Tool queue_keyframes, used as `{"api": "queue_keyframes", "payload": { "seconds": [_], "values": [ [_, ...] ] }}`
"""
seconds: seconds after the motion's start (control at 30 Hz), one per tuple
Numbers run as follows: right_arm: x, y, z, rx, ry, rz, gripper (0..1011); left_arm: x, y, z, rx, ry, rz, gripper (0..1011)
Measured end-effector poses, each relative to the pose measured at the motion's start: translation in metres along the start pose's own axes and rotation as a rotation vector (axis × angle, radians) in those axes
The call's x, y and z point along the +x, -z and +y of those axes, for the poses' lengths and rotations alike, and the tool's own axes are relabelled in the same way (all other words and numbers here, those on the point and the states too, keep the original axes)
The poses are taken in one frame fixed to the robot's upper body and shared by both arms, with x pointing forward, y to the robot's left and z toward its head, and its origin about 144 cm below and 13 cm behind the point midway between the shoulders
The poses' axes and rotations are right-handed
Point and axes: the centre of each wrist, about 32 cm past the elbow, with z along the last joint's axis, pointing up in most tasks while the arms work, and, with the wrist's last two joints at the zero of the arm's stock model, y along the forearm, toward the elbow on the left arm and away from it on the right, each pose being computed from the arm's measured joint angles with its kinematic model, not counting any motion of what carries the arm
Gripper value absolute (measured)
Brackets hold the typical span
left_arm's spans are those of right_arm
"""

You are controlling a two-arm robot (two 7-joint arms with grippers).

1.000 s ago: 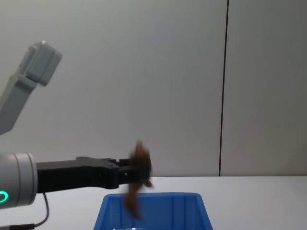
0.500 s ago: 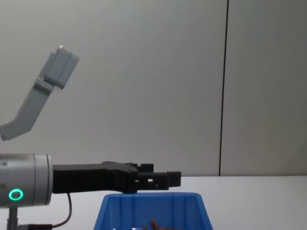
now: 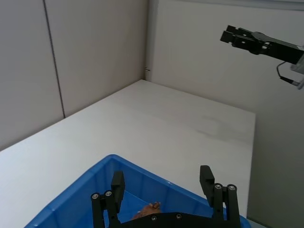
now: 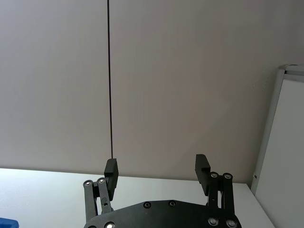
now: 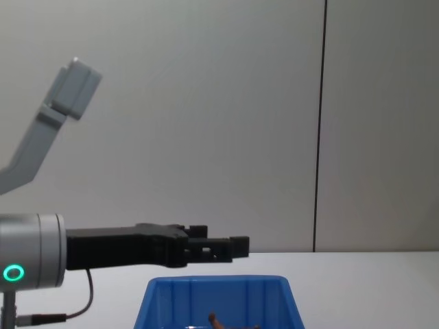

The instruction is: Pick up the two dolls from the table and place them into the box.

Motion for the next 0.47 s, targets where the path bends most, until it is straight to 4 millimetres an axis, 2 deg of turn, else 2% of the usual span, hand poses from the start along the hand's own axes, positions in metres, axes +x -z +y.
{"api": "queue_keyframes", "payload": {
  "seconds": [0.47],
  "values": [
    [0.0,0.0,0.0,0.0,0.0,0.0,1001,-0.015,-0.003,0.014,-0.045,-0.172,-0.033,1001]
  ]
}}
